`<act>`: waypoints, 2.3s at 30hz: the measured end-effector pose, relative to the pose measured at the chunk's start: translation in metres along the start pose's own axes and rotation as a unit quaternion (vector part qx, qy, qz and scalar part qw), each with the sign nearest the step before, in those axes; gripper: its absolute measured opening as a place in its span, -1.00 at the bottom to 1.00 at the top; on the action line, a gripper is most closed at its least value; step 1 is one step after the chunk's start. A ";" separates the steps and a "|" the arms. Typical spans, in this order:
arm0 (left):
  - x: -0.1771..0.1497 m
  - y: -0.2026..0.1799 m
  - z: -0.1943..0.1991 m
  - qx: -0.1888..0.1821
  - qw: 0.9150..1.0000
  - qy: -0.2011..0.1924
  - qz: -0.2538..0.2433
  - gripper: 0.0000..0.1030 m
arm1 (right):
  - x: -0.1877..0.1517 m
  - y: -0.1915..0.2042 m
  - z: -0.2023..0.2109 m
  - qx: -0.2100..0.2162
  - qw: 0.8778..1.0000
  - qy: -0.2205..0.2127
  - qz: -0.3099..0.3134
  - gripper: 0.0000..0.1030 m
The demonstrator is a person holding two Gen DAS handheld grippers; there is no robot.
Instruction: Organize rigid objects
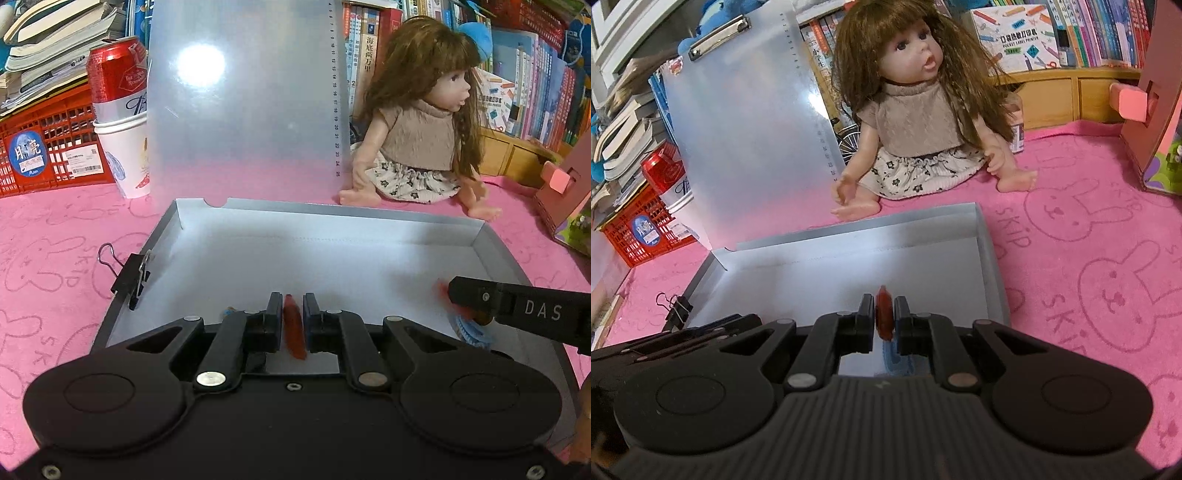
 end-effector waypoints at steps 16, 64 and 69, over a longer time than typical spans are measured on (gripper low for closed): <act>0.001 0.001 0.021 0.007 1.000 -0.020 -0.011 -0.30 | 0.000 0.005 0.021 -0.009 0.999 -0.030 0.020 0.03; -0.126 0.024 0.135 0.017 0.999 -0.039 -0.006 0.09 | -0.109 0.026 0.120 -0.039 0.986 -0.089 0.137 0.79; -0.138 0.026 0.131 0.021 0.999 -0.026 -0.003 0.10 | -0.122 0.026 0.115 -0.047 0.985 -0.080 0.148 0.84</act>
Point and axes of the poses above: each gripper's, at about its wrist camera, not at the fingertips, and z roughly against the way its jaws point, y to its left, x to its top, the point moved 10 cm from there along -z, roughly the way its jaws point, and after that the axes turned 7 degrees about y, right-handed, at the moved point
